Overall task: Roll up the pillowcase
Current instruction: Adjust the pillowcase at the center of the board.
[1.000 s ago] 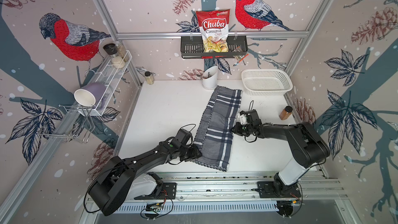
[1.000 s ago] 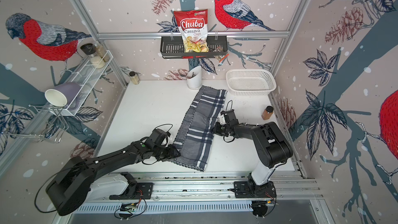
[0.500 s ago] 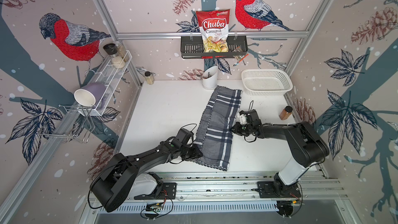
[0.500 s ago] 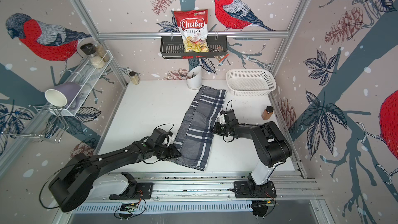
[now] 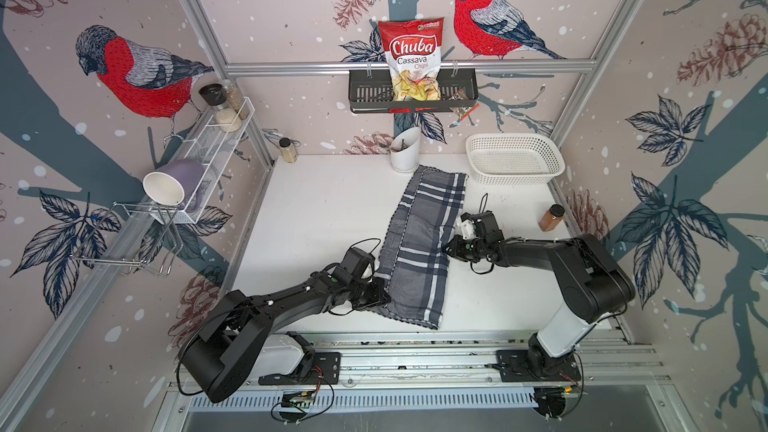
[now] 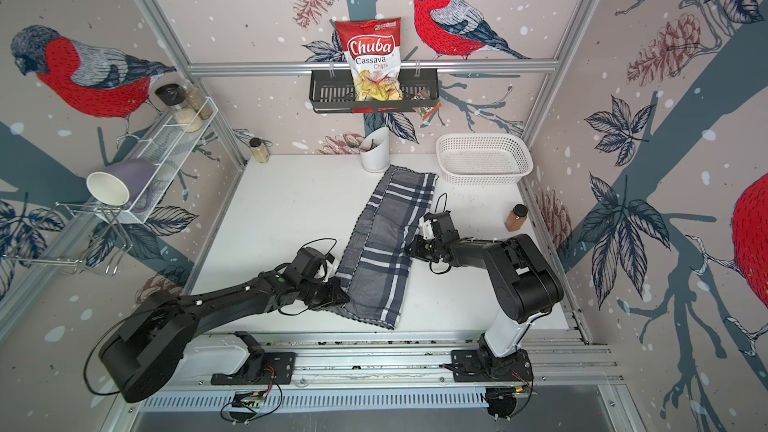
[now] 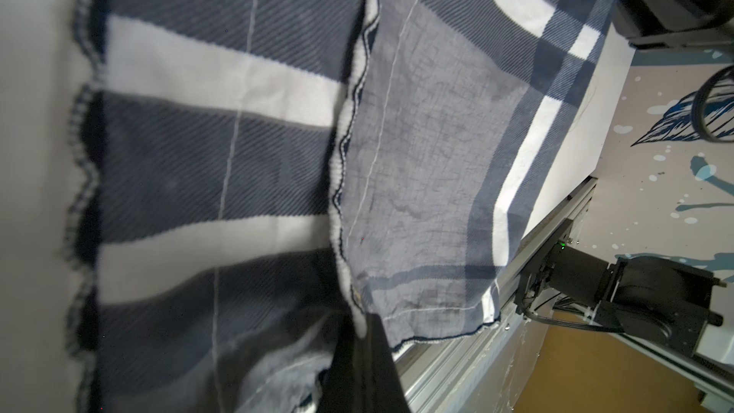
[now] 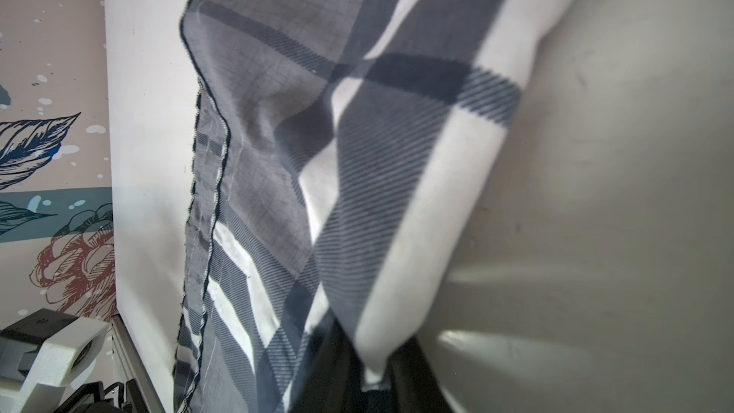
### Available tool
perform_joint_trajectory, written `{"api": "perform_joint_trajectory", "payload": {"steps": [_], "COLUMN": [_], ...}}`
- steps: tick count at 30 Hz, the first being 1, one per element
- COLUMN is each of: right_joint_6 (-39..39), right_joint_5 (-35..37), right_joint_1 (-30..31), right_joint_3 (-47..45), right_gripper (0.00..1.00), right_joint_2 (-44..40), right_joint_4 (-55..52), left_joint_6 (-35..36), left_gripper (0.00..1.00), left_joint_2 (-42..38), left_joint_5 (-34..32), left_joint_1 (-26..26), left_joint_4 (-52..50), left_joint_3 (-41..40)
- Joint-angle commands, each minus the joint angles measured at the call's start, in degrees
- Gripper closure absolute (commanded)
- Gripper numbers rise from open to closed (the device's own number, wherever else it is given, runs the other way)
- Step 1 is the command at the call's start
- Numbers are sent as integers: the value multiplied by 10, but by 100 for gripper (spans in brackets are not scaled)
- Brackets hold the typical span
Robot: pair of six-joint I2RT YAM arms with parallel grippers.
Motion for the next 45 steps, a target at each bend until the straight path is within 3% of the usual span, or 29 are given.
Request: {"api": "perform_joint_trajectory", "payload": {"steps": [1,4,8,10,15,16,24,30,40,45], "right_joint_6": [2,2,-14,-36,-86,-97,-152,-162,-153,-152], "right_joint_5": [96,140,206,213,173,168,172,167,179,179], "right_joint_1": [-1,-1,-3,0,12,16,20,15,2,1], "right_joint_3": [-10,-8,26,47,136,157,333,400,422,427], "right_gripper": [42,30,29,41,98,100,100,100,100,100], "right_joint_2": [-31,-87,-128,-135,-89,-72,121,199,258,267], "right_joint_4": [-156,-191,-249,-250,-242,-241,-283,-295,-297,-301], "left_joint_6": [-1,-8,-11,-10,-15,-15,-9,2,-2,-17], "left_gripper": [100,100,100,100,100,100,100,100,100,100], "left_joint_2": [-20,-51,-84,-99,-155,-167,-208,-203,-237,-232], "left_joint_5": [-15,-29,-35,-39,-70,-78,-114,-127,-176,-195], "left_joint_1": [0,1,1,1,2,3,15,22,54,58], "left_joint_4": [-9,-22,-47,-65,-116,-123,-155,-179,-255,-240], "left_joint_3": [11,13,24,32,46,46,49,71,58,37]}}
